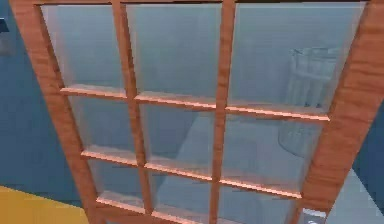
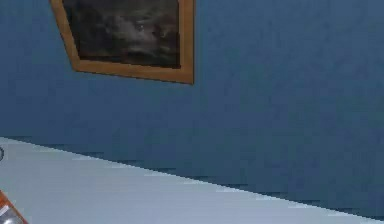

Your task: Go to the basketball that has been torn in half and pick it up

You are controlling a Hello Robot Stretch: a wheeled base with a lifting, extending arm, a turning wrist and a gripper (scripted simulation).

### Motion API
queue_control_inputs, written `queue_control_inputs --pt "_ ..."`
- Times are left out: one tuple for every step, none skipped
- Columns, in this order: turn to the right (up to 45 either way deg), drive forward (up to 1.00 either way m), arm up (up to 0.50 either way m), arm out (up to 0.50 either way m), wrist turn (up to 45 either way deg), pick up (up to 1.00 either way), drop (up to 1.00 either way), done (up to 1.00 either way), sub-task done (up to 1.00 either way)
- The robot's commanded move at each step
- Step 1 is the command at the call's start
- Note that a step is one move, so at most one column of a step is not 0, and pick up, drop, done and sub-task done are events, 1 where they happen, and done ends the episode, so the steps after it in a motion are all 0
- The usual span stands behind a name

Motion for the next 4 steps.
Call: queue_control_inputs --pt "-45.0 0.00 0.00 0.00 0.0 0.00 0.00 0.00 0.00" --pt "-21.0 0.00 0.00 0.00 0.0 0.00 0.00 0.00 0.00" --pt "0.0 1.00 0.00 0.00 0.0 0.00 0.00 0.00 0.00" --pt "0.0 1.00 0.00 0.00 0.0 0.00 0.00 0.00 0.00"
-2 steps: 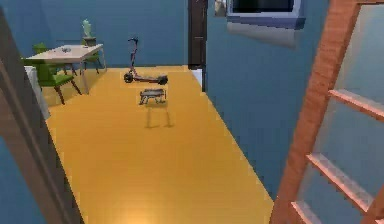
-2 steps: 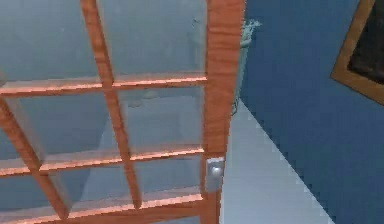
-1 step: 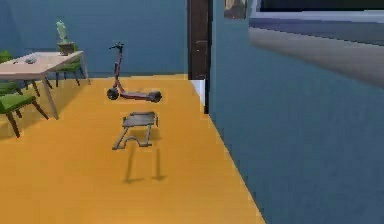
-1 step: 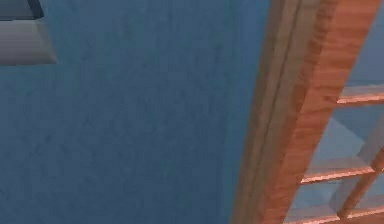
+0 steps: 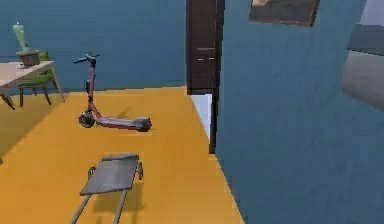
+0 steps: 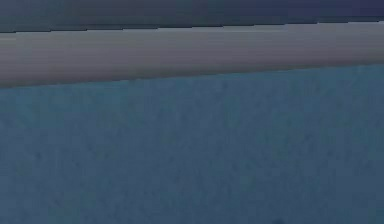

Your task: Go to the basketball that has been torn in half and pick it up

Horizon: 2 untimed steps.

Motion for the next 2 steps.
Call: queue_control_inputs --pt "0.0 1.00 0.00 0.00 0.0 0.00 0.00 0.00 0.00" --pt "-3.0 0.00 0.00 0.00 0.0 0.00 0.00 0.00 0.00"
